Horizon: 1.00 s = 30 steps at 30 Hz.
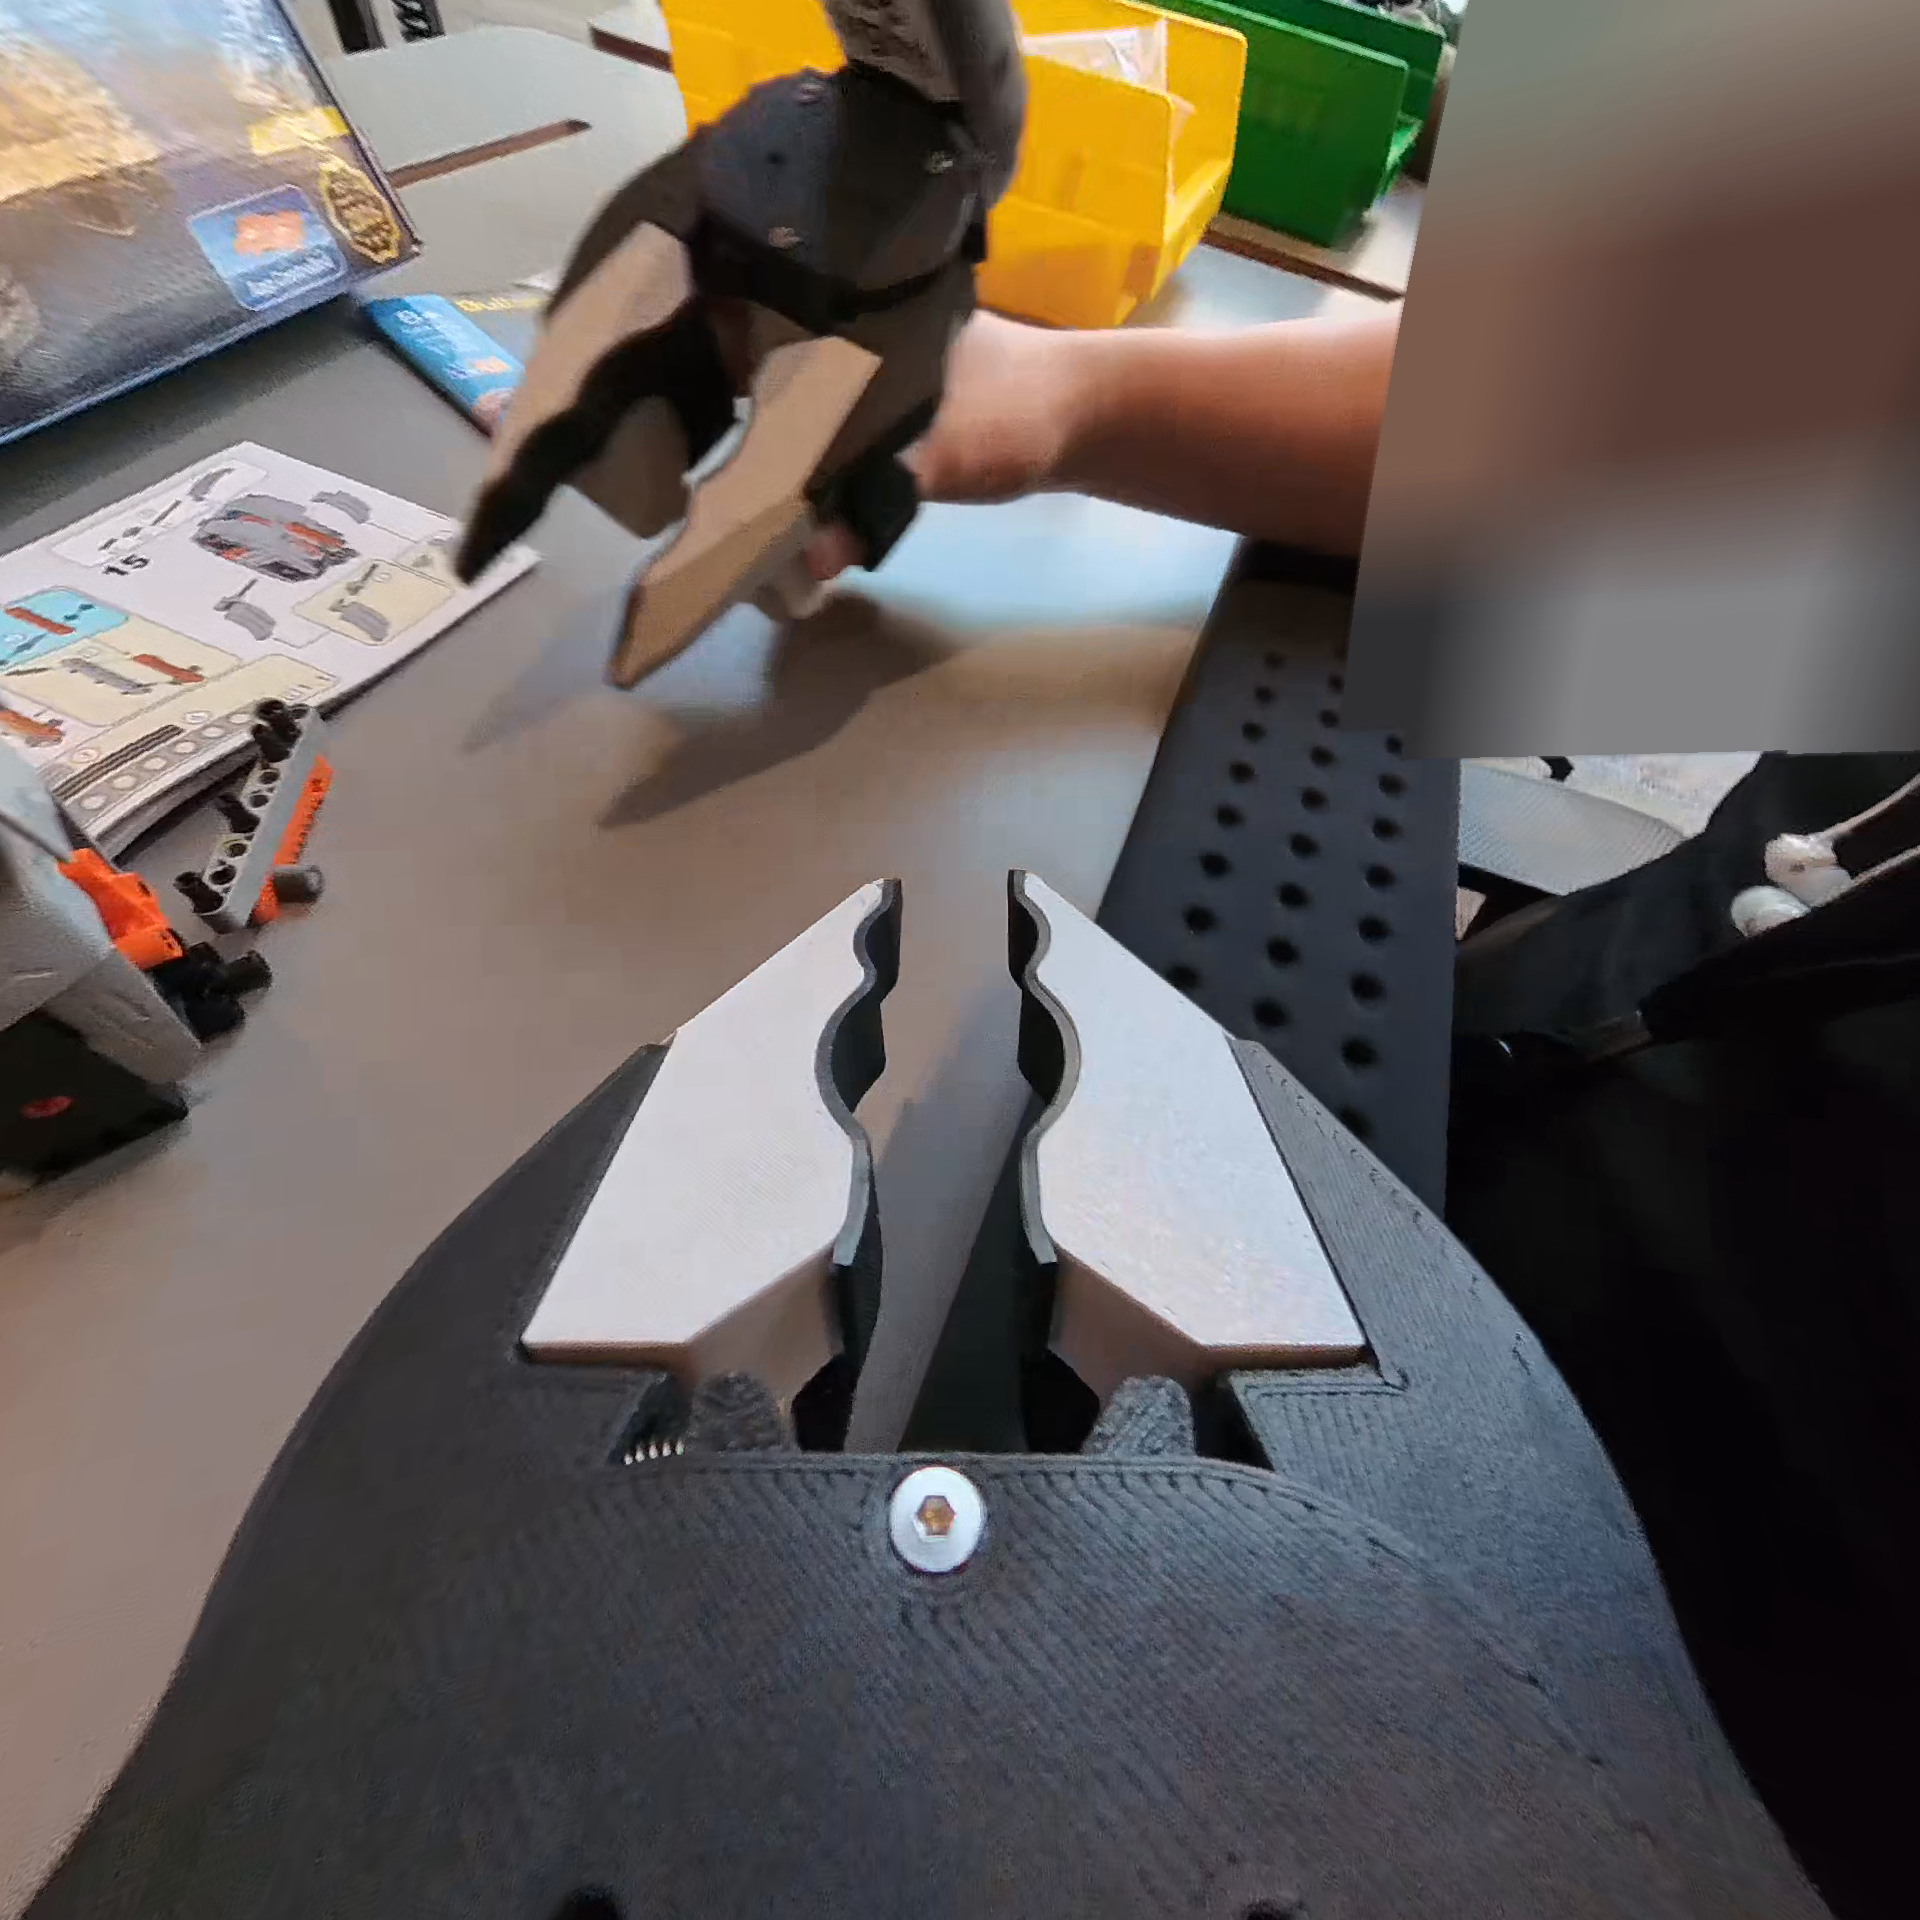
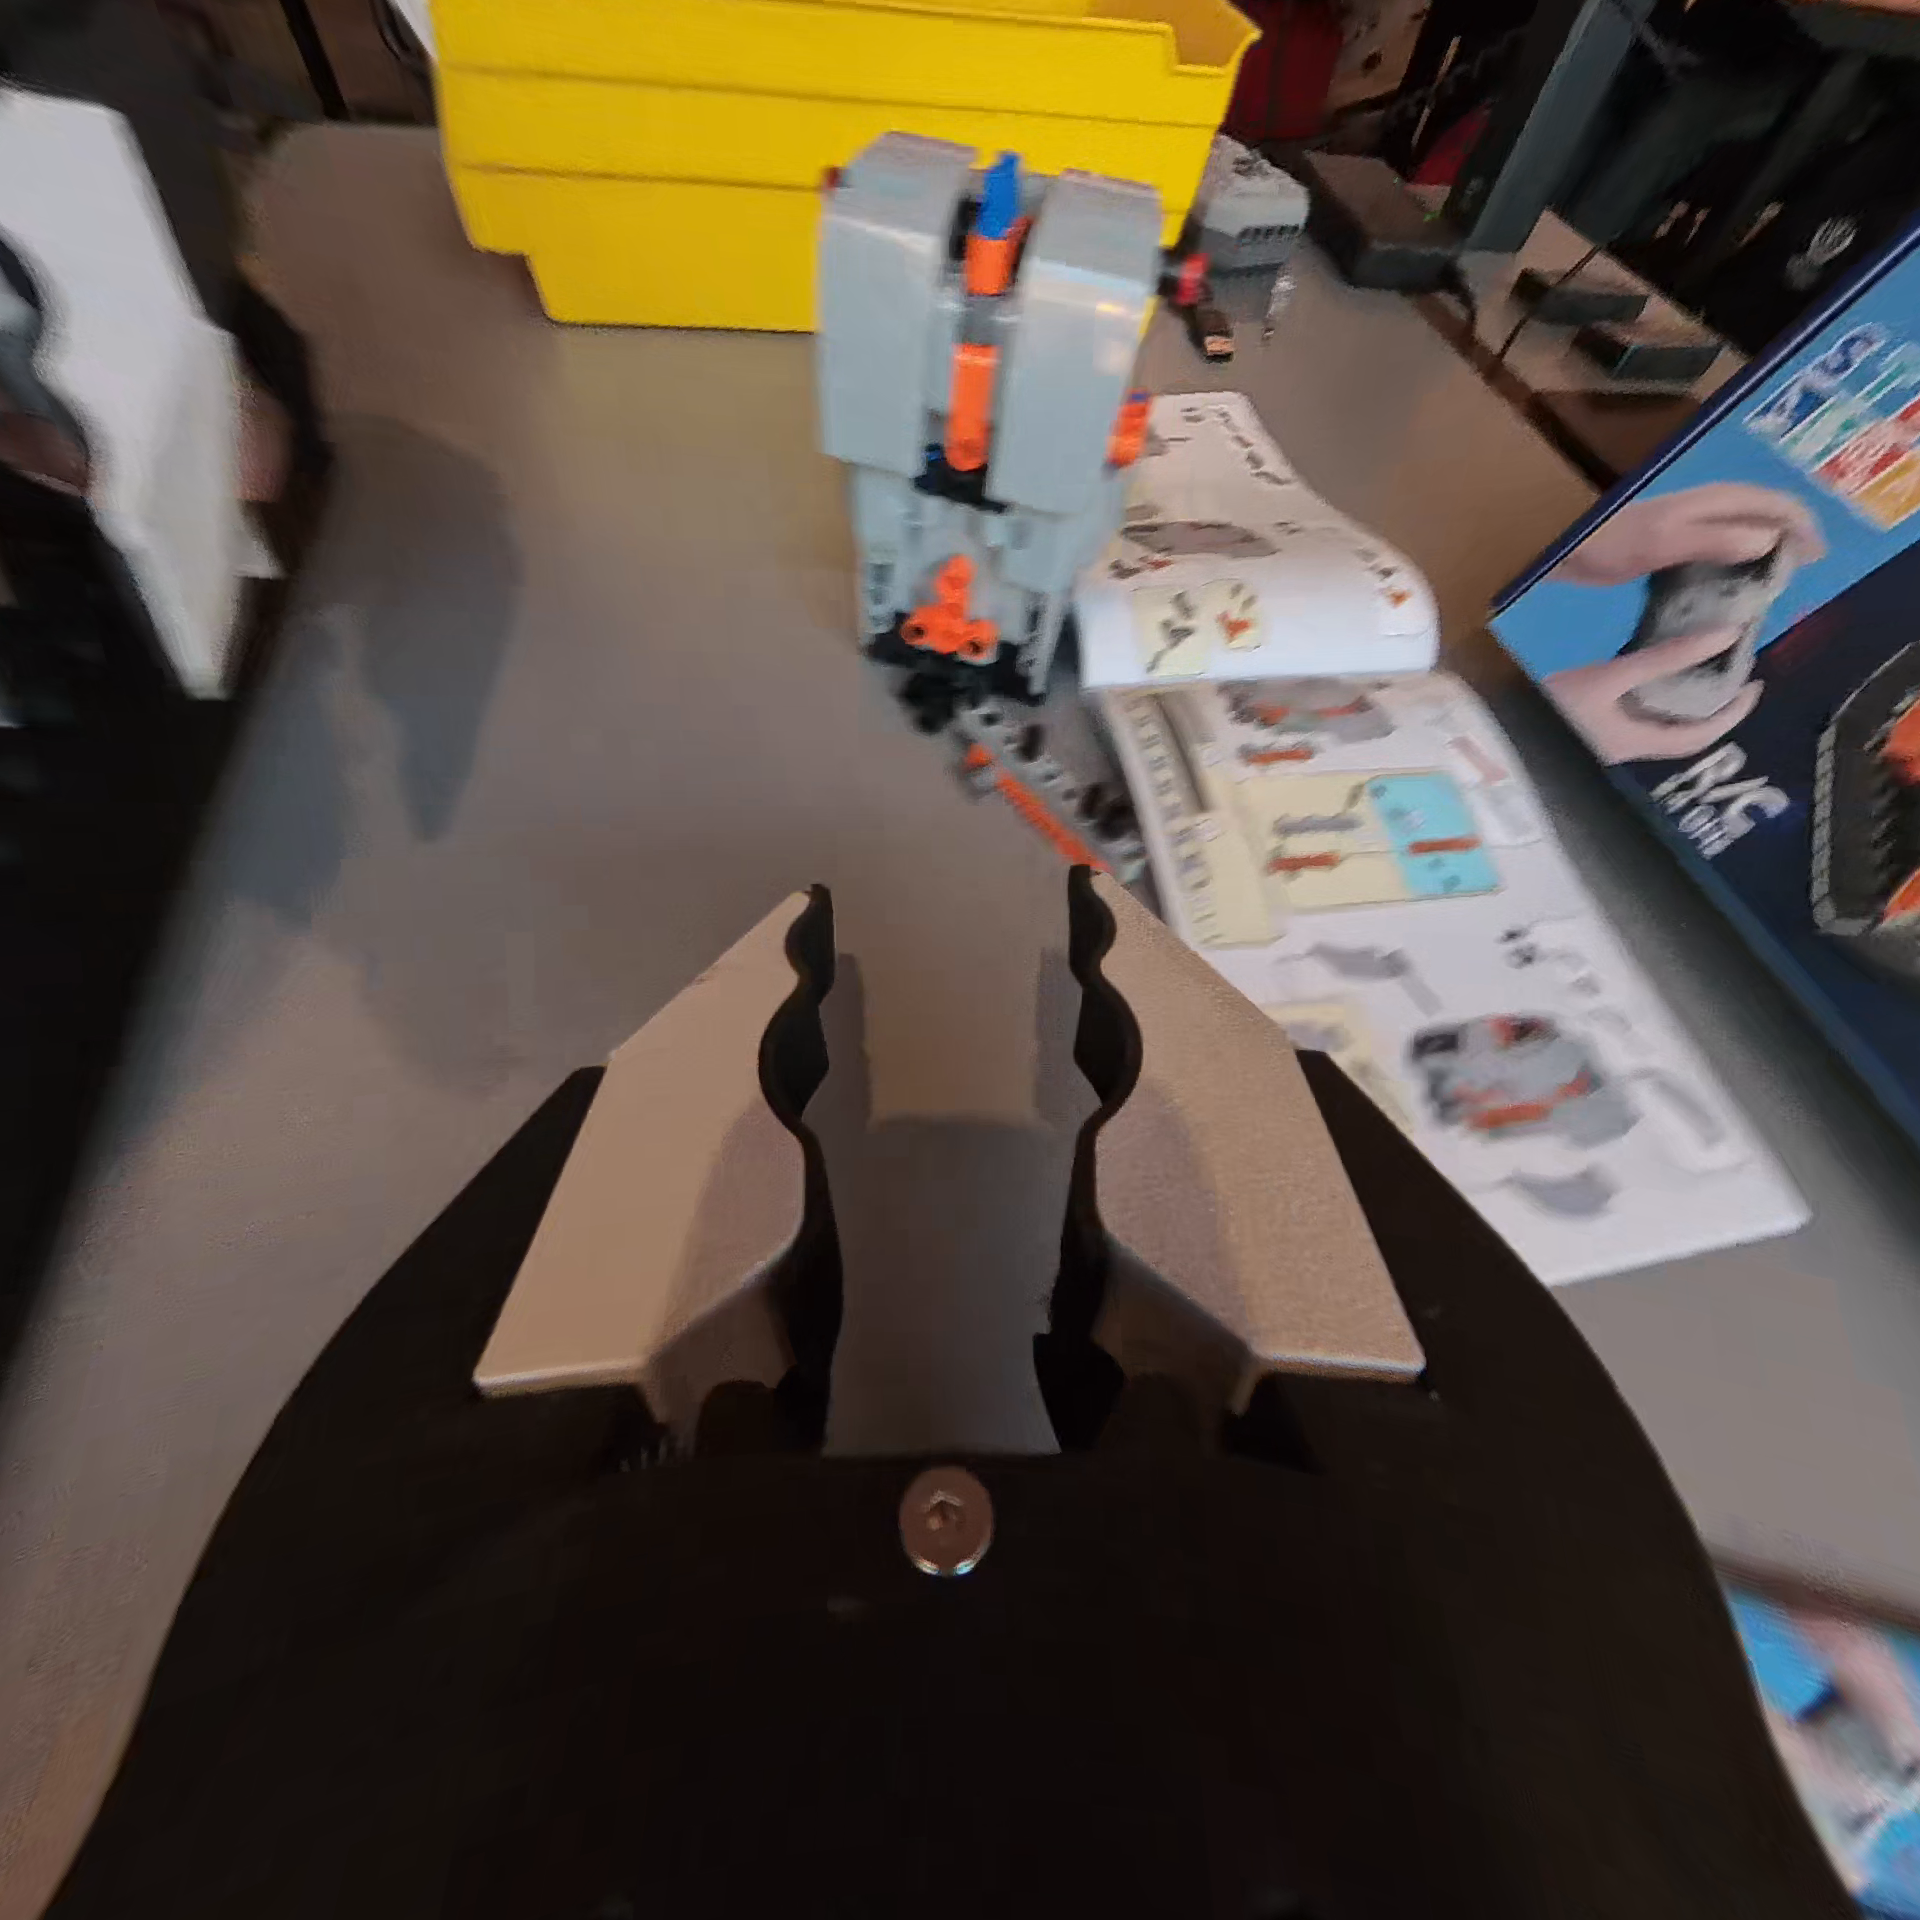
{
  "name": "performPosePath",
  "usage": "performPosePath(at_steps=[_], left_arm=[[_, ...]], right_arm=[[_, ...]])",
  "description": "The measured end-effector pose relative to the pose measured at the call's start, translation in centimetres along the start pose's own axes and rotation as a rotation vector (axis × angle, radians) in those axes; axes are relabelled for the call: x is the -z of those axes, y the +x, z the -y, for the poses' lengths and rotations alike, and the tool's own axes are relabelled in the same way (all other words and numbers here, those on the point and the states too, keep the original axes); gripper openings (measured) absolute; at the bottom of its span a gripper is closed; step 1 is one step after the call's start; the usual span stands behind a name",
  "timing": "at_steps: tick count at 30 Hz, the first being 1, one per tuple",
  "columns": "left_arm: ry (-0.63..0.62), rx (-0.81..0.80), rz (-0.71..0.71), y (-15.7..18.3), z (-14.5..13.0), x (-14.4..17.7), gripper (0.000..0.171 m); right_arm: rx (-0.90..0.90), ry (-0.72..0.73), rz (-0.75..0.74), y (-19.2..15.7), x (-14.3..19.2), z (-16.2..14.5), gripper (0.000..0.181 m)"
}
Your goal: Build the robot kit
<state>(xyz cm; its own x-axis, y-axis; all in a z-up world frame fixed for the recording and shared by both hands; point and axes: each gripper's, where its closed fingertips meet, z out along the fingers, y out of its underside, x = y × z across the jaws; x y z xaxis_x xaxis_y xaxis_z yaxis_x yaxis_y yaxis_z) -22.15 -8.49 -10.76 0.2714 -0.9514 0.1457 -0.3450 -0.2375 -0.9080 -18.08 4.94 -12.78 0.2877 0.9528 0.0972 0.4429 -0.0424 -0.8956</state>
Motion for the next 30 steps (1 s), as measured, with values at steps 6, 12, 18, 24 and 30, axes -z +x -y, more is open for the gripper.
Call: performPosePath(at_steps=[6, 12, 18, 24, 30], left_arm=[[0.038, 0.029, 0.052, -0.7, 0.3, 0.8, 0.018], [0.05, 0.082, 0.054, -1.2, 0.2, 1.3, 0.013], [0.208, 0.302, 0.045, -2.9, 2.0, 2.1, 0.012], [0.414, 0.428, -0.083, -2.0, 5.7, 0.7, 0.033], [0.519, 0.438, -0.237, -0.1, 8.9, 0.4, 0.033]], right_arm=[[0.0, -0.088, 0.16, 3.6, -4.8, -0.1, 0.033], [-0.031, -0.22, 0.252, 1.8, -5.1, -2.2, 0.007], [-0.256, 0.061, 0.248, -2.9, 1.1, 1.2, 0.007], [-0.61, 0.486, 0.511, -8.5, 7.1, 6.9, 0.007], [-0.873, 0.667, 0.745, -9.7, 7.8, 8.5, 0.007]])
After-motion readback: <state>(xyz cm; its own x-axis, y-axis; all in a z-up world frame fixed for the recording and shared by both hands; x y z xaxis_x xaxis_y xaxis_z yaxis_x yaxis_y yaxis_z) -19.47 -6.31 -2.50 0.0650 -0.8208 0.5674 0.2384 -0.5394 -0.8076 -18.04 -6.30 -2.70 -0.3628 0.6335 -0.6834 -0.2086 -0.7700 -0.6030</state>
